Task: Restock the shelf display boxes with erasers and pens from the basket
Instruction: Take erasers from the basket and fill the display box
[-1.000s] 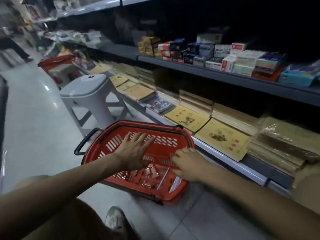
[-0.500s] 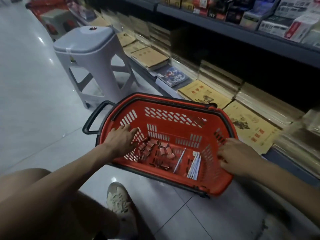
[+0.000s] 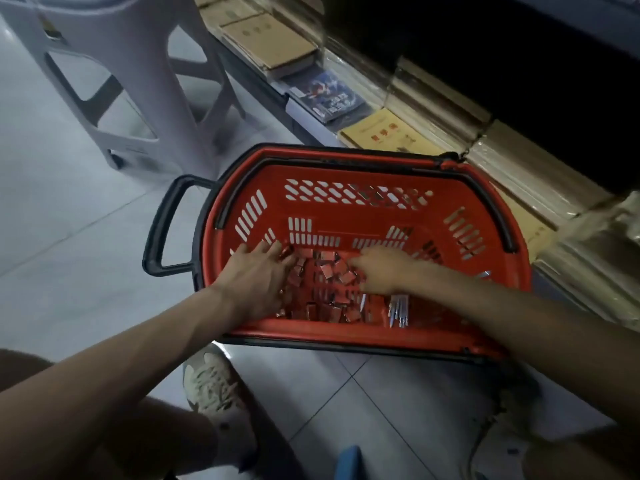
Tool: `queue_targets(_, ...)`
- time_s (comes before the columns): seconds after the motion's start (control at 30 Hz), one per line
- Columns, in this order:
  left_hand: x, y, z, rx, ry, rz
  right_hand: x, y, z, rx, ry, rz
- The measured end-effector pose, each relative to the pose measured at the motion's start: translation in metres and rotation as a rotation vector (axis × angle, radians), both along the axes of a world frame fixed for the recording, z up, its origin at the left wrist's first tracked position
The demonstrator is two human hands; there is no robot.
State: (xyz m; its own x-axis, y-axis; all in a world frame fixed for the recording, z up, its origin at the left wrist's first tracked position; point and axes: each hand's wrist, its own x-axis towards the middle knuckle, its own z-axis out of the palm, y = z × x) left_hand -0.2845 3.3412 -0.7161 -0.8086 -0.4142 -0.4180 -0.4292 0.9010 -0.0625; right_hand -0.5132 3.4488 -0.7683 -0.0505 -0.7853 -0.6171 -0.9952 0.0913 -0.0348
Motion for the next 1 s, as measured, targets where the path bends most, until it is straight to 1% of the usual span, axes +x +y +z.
queue_targets(0.1, -0.004, 0.0, -0.003, -0.001, -0.026, 0.008, 0.007, -0.032, -0.051, 0.018, -0.067, -0.066)
queue_targets(0.27, -0.008, 0.002, -0.007, 0.019, -0.058, 0.016, 0.006, -0.054, -0.12, 0.077, -0.072, -0.14)
queue_targets(0.37, -0.01, 0.005, -0.011, -0.012, -0.07, -0.01, 0.007, -0.059, -0.149, 0.05, -0.098, -0.204)
queue_targets(0.43, -0.014, 0.007, -0.013, -0.025, -0.048, -0.013, 0.008, -0.061, -0.164, 0.006, -0.079, -0.236)
queue_targets(0.5, -0.019, 0.008, -0.014, -0.014, -0.039, -0.005, 0.009, -0.062, -0.172, -0.066, -0.06, -0.237)
queue_targets(0.6, -0.028, 0.007, -0.013, -0.002, -0.055, -0.014, 0.01, -0.062, -0.177, -0.144, -0.13, -0.316)
queue_targets(0.77, -0.031, 0.0, -0.012, 0.0, -0.088, -0.021, 0.011, -0.057, -0.183, -0.175, -0.132, -0.308)
queue_targets(1.0, -0.027, 0.0, -0.006, 0.041, -0.125, -0.002, 0.02, -0.056, -0.192, -0.181, -0.059, -0.285)
